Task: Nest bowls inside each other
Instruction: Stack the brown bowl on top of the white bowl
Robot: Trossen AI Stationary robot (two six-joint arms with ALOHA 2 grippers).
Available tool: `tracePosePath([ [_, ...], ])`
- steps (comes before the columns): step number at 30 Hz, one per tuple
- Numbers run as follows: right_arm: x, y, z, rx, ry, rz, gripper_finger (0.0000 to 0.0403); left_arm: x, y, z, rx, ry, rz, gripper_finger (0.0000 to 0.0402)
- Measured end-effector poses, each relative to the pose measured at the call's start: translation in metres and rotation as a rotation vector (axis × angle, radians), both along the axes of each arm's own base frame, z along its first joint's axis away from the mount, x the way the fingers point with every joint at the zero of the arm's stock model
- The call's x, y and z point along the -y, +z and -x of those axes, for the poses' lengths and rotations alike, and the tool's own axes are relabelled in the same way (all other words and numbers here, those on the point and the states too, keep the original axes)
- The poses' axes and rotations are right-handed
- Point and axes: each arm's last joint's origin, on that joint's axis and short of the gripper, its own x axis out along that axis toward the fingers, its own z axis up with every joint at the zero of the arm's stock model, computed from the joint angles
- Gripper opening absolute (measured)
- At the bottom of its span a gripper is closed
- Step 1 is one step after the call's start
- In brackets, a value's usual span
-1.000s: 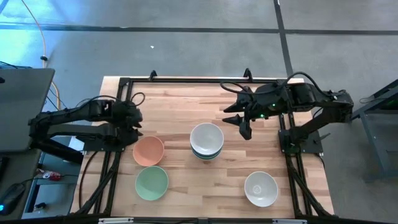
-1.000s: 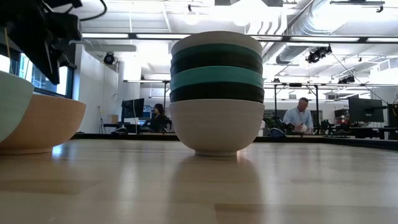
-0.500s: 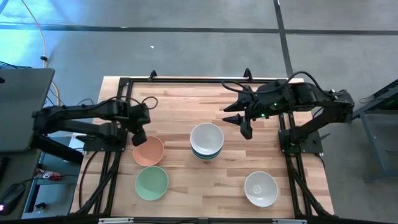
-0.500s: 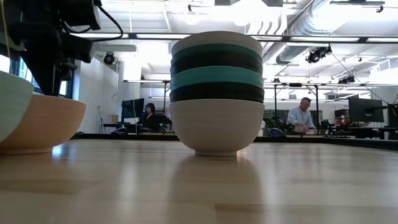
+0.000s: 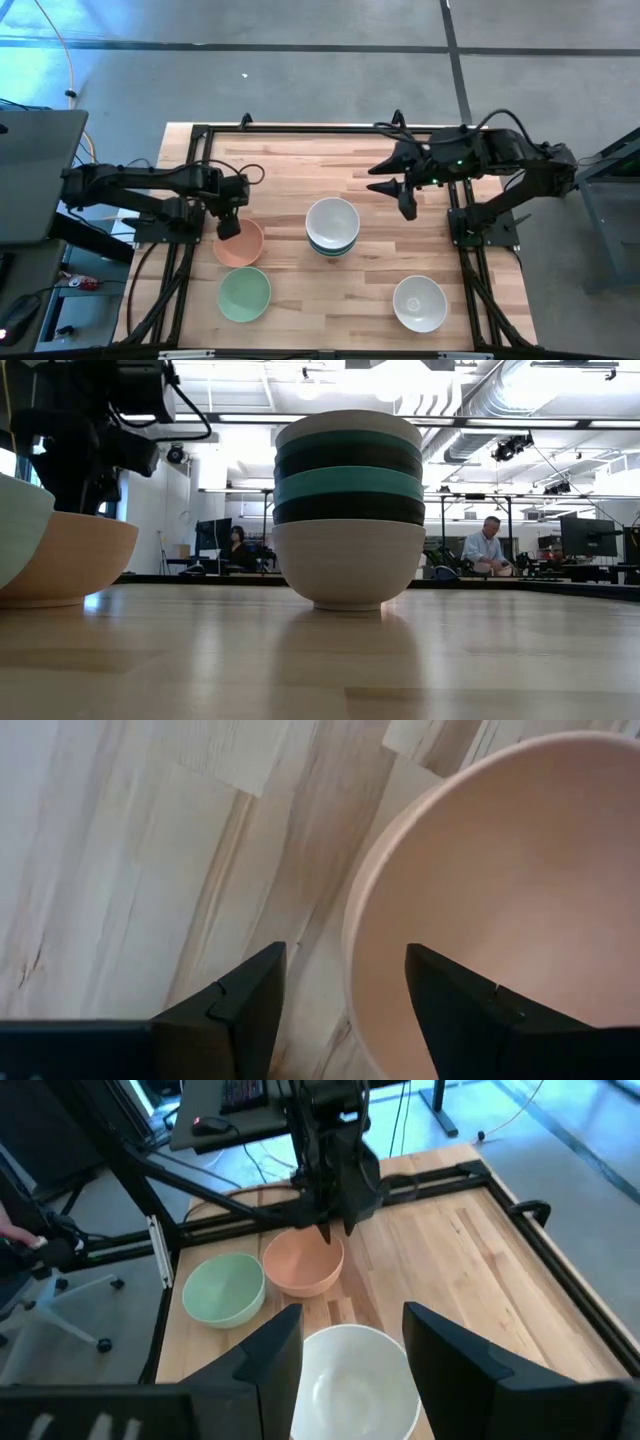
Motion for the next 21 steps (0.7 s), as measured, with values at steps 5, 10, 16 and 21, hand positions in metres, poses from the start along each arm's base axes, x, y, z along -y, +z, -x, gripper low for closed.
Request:
tracePosePath([
  [5, 0.002, 0.008, 0.013, 0.042, -0.005, 0.005, 0.0165, -0.001, -0.005, -0.003, -0.029, 0.000, 0.008, 0.0156],
  [10, 0.004, 0.016, 0.027, 0.086, -0.007, 0.002, 0.0165, -0.001, -0.007, -0.005, -0.047, 0.000, 0.014, 0.0114],
  [16, 0.006, 0.020, 0.037, 0.109, -0.015, 0.010, 0.0165, -0.001, -0.007, -0.006, -0.039, -0.002, 0.027, 0.0059],
  [21, 0.007, 0.020, 0.038, 0.101, -0.019, 0.022, 0.0165, -0.001, -0.007, -0.007, -0.028, -0.004, 0.044, 0.0010],
])
